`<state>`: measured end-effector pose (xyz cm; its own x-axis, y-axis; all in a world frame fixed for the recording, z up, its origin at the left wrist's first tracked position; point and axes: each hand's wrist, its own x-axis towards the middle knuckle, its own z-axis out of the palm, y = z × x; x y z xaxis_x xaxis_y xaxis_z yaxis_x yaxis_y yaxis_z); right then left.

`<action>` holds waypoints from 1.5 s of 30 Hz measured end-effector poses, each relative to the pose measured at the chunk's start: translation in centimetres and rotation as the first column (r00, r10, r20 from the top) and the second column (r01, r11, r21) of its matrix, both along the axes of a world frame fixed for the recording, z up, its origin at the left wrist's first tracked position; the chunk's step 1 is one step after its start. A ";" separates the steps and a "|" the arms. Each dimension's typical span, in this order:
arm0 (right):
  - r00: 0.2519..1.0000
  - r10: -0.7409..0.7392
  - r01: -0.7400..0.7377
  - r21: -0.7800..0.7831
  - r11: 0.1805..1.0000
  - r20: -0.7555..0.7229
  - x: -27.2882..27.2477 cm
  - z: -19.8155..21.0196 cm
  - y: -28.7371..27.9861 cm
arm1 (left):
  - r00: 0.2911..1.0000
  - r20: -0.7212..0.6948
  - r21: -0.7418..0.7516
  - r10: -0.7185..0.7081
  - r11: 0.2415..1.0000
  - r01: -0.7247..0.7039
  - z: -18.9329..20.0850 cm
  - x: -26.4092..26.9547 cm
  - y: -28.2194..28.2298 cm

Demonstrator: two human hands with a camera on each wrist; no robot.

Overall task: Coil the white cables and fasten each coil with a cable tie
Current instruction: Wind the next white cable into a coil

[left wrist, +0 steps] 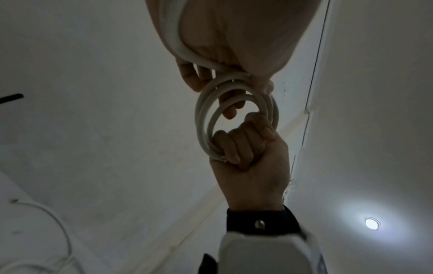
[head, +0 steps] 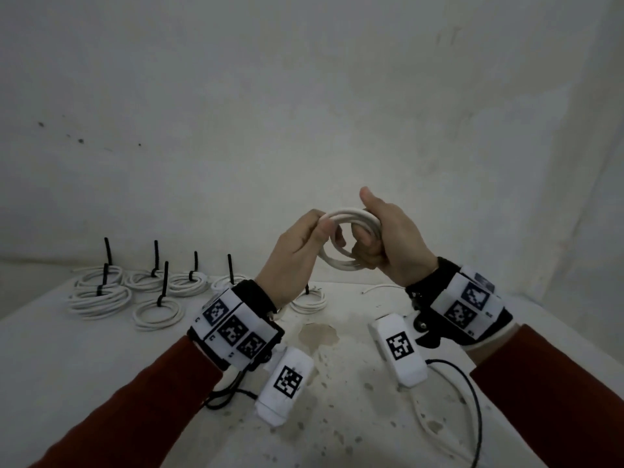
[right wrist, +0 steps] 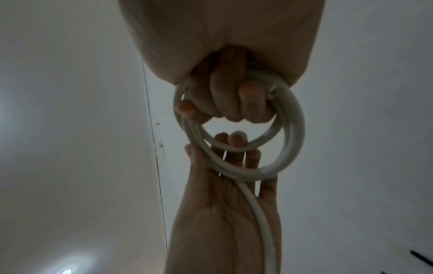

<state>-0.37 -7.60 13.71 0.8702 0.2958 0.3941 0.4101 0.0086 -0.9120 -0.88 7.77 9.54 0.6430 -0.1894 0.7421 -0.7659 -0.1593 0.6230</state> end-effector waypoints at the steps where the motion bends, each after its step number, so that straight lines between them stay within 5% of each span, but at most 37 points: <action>1: 0.998 -0.058 0.057 0.039 0.998 0.022 0.0 -0.1 0.4 | 1.000 -0.005 -0.025 -0.016 1.000 0.016 0.2 0.0 0.0; 6: 0.972 -0.210 0.203 0.071 0.977 0.110 0.1 -0.5 1.5 | 0.992 -0.094 -0.131 -0.086 0.989 0.073 1.0 0.2 0.5; 13: 0.995 -0.024 0.017 -0.072 0.997 -0.099 -0.7 -0.3 2.1 | 0.980 -0.116 -0.041 0.160 0.985 -0.166 1.2 0.5 0.7; 19: 0.901 0.275 -0.180 0.287 0.941 -0.336 -1.3 -0.8 2.3 | 0.954 -0.290 -0.126 0.079 0.985 -0.120 2.0 0.9 0.8; 22: 0.908 0.248 -0.128 0.340 0.932 -0.337 -1.4 -1.1 2.5 | 0.946 -0.324 -0.156 0.013 0.985 -0.067 1.6 0.7 0.4; 26: 0.932 0.232 -0.087 0.449 0.889 -0.277 -1.0 -1.1 2.4 | 0.971 -0.217 -0.146 0.098 0.981 -0.132 0.4 1.0 0.3; 34: 0.977 0.123 -0.012 0.536 0.844 -0.172 -1.0 -1.6 4.0 | 0.966 -0.229 -0.284 0.123 0.940 -0.187 0.9 1.2 -0.4; 37: 0.997 -0.052 0.068 0.327 0.943 -0.057 -0.9 -1.7 4.0 | 0.951 -0.200 -0.273 0.235 0.919 -0.284 1.2 1.5 0.0; 40: 0.922 -0.276 0.296 -0.033 0.955 0.272 -1.4 -2.5 3.1 | 0.921 -0.231 -0.326 0.313 0.867 -0.377 1.8 2.0 0.9; 45: 0.732 -0.127 0.317 -0.169 0.933 0.670 -3.3 -5.1 2.6 | 0.887 -0.279 -0.350 0.368 0.821 -0.451 2.1 2.5 2.1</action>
